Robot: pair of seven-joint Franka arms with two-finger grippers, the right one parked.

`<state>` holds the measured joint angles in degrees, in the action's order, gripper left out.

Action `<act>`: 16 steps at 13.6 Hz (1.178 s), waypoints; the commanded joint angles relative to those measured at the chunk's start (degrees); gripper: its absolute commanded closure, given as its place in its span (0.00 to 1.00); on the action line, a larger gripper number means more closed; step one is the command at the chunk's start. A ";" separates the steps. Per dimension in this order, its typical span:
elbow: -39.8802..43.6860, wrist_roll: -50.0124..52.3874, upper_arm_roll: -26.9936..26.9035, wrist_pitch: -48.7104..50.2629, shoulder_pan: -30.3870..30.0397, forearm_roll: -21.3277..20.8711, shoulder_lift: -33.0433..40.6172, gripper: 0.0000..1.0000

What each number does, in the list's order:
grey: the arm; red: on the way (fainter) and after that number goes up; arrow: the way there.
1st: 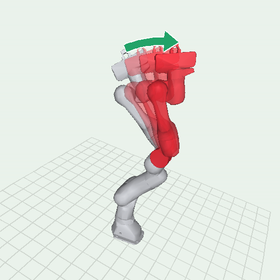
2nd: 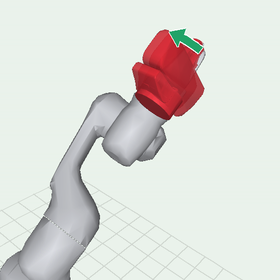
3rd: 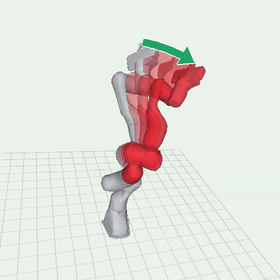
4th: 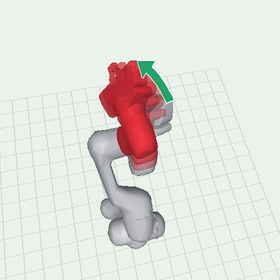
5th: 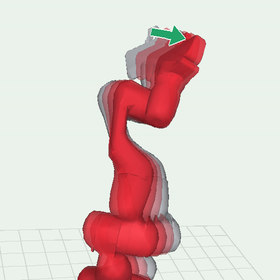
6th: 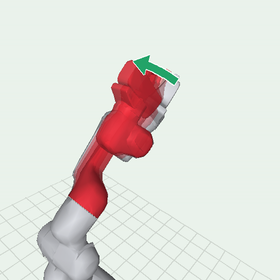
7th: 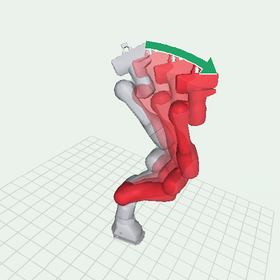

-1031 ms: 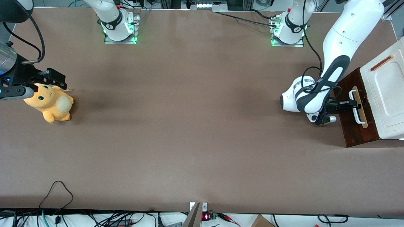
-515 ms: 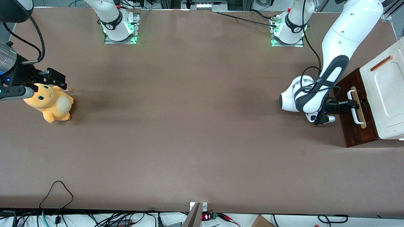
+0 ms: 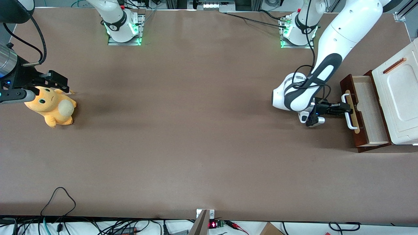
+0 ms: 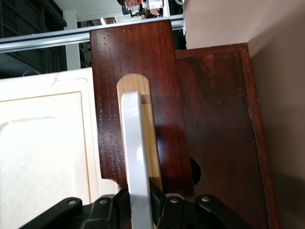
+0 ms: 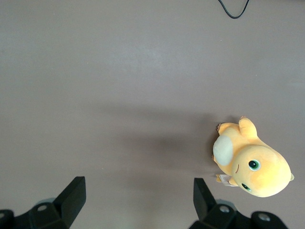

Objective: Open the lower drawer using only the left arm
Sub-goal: 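Pull the handle away from the cabinet with the left gripper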

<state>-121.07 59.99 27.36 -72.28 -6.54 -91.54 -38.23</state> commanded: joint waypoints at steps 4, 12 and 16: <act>1.09 -0.84 0.41 0.65 0.39 -1.01 0.08 0.23; 7.58 -1.45 5.41 -0.23 0.47 11.35 5.87 0.00; 11.20 -7.22 6.04 -7.08 1.00 26.82 14.13 0.00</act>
<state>-110.64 57.95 33.60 -76.30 -5.58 -70.75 -29.04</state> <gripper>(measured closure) 0.000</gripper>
